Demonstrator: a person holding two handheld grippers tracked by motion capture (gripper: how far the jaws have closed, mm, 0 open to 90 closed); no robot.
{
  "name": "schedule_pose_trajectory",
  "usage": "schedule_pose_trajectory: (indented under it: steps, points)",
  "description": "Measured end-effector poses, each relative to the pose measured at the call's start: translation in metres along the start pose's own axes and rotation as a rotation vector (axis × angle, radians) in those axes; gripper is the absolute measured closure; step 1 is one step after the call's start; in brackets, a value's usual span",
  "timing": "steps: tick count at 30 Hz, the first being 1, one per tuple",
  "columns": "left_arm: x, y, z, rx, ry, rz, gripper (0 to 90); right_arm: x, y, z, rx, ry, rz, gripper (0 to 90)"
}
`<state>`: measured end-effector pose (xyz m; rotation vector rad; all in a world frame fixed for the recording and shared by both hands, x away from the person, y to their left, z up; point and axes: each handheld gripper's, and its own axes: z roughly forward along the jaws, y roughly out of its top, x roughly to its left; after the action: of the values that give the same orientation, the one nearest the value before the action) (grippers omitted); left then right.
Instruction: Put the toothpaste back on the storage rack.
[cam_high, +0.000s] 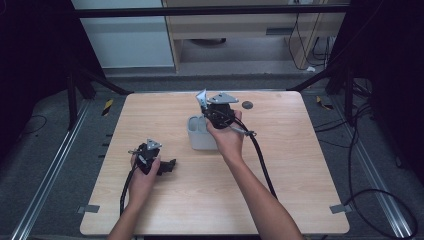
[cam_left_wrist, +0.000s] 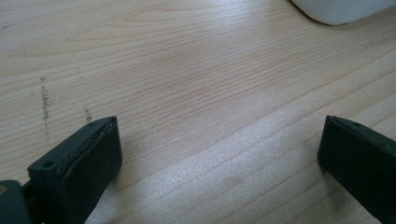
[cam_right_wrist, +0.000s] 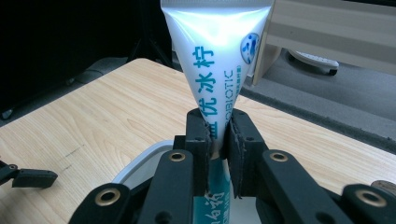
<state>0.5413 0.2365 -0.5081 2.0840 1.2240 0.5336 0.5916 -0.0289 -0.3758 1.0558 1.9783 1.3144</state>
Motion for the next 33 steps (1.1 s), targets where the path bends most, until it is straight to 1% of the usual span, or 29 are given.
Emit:
schedule_pose_trajectory:
  steps: [5, 7, 15, 19, 25, 33]
  points:
    - [0.0, 0.0, 0.0, 0.0, 0.0, 0.0, 0.0, 0.001, -0.001, 0.001, 0.001, -0.001, -0.005, 79.6]
    - [0.0, 0.0, 0.0, 0.0, 0.0, 0.0, 0.0, 0.003, -0.002, 0.003, 0.005, 0.001, 0.002, 79.6]
    - [0.0, 0.0, 0.0, 0.0, 0.0, 0.0, 0.0, 0.004, -0.003, 0.005, 0.013, 0.002, 0.0, 79.6]
    - [0.0, 0.0, 0.0, 0.0, 0.0, 0.0, 0.0, 0.004, -0.005, 0.005, 0.013, 0.001, 0.004, 79.6]
    - [0.0, 0.0, 0.0, 0.0, 0.0, 0.0, 0.0, 0.002, -0.011, 0.006, 0.026, -0.002, 0.013, 79.6]
    - [0.0, 0.0, 0.0, 0.0, 0.0, 0.0, 0.0, 0.002, -0.014, 0.007, 0.034, -0.003, 0.013, 79.6]
